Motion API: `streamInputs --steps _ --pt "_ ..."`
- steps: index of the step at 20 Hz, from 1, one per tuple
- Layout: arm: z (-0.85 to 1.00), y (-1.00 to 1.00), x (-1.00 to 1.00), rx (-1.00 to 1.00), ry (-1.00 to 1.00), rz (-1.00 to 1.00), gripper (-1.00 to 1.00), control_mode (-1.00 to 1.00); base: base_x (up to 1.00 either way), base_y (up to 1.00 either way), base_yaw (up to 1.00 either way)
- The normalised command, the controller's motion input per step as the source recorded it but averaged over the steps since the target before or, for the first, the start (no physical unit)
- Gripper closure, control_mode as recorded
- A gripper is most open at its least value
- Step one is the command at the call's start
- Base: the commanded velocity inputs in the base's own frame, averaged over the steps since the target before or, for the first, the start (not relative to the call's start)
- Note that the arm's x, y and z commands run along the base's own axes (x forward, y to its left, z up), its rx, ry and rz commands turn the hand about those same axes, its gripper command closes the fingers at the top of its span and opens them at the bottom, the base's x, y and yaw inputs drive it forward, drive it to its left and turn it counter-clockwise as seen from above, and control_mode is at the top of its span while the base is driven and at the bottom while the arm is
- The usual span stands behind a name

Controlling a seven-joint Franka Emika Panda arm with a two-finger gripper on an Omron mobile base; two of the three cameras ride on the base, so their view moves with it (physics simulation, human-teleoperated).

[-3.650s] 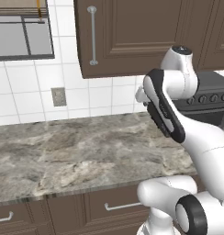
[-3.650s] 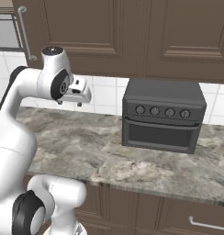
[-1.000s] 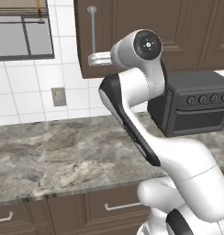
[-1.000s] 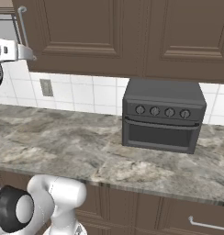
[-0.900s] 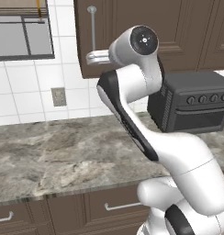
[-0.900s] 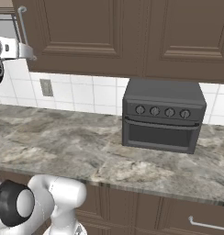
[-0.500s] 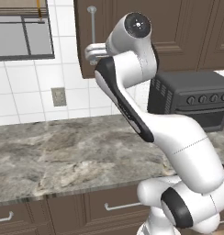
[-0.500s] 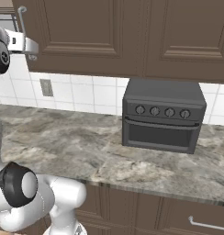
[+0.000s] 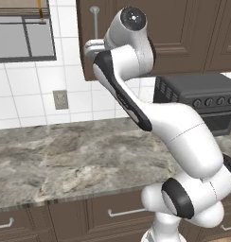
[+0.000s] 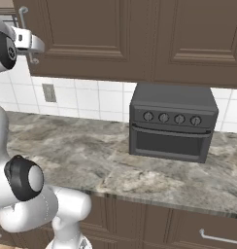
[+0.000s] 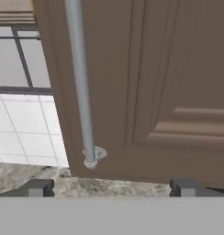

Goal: Open the cabinet and move the ladle to the pot. Then close the cabinet.

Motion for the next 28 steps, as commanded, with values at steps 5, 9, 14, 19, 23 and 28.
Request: streamInputs --steps 5,9,14,19,23,28 --pt "-0.05 0.09 0.46 0.00 0.00 0.00 -1.00 -1.00 0.00 0.00 0.00" --pt "-0.13 0.14 0.42 0.00 0.00 0.00 -1.00 -1.00 0.00 0.00 0.00" --pt "-0.06 0.34 0.33 -0.02 0.00 0.00 -1.00 -1.00 0.00 0.00 0.00" --pt "-0.10 0.28 0.32 -0.03 0.00 0.00 -1.00 -1.00 0.00 0.00 0.00" --pt "-0.20 0.01 0.29 0.00 -0.03 0.00 -1.00 -1.00 0.00 0.00 0.00" --pt "-0.30 0.00 0.26 0.00 -0.03 0.00 1.00 -1.00 0.00 0.00 0.00"
